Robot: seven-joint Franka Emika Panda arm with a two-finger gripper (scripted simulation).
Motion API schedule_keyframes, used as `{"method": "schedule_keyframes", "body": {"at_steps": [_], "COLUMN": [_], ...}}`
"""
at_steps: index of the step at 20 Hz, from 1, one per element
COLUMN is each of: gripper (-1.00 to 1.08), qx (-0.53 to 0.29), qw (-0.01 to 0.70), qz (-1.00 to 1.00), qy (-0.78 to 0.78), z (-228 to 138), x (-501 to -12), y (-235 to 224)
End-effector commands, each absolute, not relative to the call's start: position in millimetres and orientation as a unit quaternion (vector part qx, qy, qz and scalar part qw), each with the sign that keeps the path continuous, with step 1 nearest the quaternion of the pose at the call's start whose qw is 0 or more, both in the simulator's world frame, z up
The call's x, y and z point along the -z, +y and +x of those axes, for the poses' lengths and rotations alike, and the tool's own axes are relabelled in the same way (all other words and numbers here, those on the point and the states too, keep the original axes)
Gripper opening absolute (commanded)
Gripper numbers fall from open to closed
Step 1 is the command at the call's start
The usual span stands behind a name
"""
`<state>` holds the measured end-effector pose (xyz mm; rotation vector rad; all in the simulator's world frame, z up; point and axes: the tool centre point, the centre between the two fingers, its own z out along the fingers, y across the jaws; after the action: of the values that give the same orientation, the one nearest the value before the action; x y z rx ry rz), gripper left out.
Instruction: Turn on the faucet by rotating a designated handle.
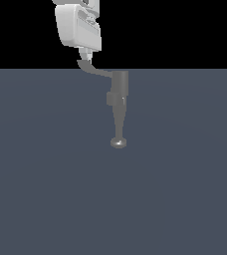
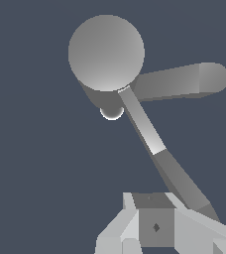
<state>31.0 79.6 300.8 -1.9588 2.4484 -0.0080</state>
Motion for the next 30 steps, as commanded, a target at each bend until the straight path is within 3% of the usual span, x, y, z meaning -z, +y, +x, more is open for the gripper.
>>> {"method": "schedule_keyframes", "body": {"at_steps": [1, 30], "gripper": [-1.00, -1.00], "qx": [0.000, 0.000], "qw": [0.000, 0.000], "qz": [-0.627, -0.627], "qy": [0.779, 0.779], "z": [21.1, -48.7], "x": [-298.7, -299.0], "y": [85.0, 44.4]}}
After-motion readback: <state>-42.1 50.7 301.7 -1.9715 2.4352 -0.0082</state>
